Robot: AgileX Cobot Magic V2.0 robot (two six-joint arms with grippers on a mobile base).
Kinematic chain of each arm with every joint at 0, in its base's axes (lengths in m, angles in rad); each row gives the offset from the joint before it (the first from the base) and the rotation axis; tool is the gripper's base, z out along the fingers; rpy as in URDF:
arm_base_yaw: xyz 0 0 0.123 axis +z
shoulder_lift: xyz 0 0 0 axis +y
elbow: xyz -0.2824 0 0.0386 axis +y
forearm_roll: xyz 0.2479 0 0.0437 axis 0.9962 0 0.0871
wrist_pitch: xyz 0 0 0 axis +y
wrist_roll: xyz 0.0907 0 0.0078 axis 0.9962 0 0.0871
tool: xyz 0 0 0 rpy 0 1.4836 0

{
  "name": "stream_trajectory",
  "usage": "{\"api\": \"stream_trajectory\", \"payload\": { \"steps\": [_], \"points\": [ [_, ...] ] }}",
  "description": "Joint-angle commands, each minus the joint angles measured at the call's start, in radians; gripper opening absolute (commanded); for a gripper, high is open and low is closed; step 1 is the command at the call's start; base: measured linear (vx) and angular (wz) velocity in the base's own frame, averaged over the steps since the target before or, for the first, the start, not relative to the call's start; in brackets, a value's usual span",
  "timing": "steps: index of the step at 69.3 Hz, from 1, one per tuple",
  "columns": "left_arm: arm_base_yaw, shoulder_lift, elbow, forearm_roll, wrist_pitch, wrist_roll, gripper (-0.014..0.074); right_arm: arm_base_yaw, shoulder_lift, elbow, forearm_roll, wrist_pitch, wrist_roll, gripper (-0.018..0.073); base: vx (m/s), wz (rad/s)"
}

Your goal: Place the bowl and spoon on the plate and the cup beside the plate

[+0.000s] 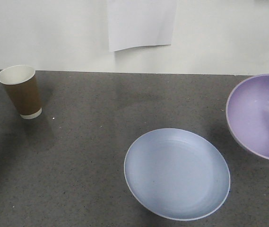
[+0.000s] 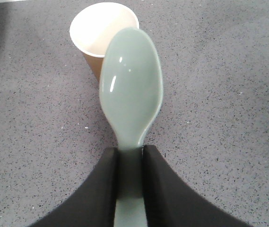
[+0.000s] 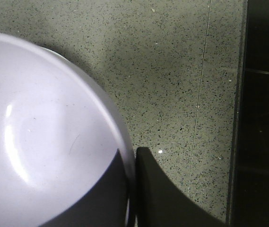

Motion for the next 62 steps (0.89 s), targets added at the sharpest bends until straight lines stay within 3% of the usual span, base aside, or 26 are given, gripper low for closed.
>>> {"api": "stream_trajectory", "payload": {
  "steps": [1, 62],
  "points": [
    [-0.002, -0.017, -0.026, 0.001, -0.058, -0.004, -0.0007, -0.004, -0.019, -0.027, 0.003, -0.029, -0.002, -0.0006, 0.01, 0.0],
    [-0.002, -0.017, -0.026, 0.001, -0.058, -0.004, -0.0007, -0.004, -0.019, -0.027, 0.003, -0.029, -0.002, -0.0006, 0.0, 0.0]
  ]
}}
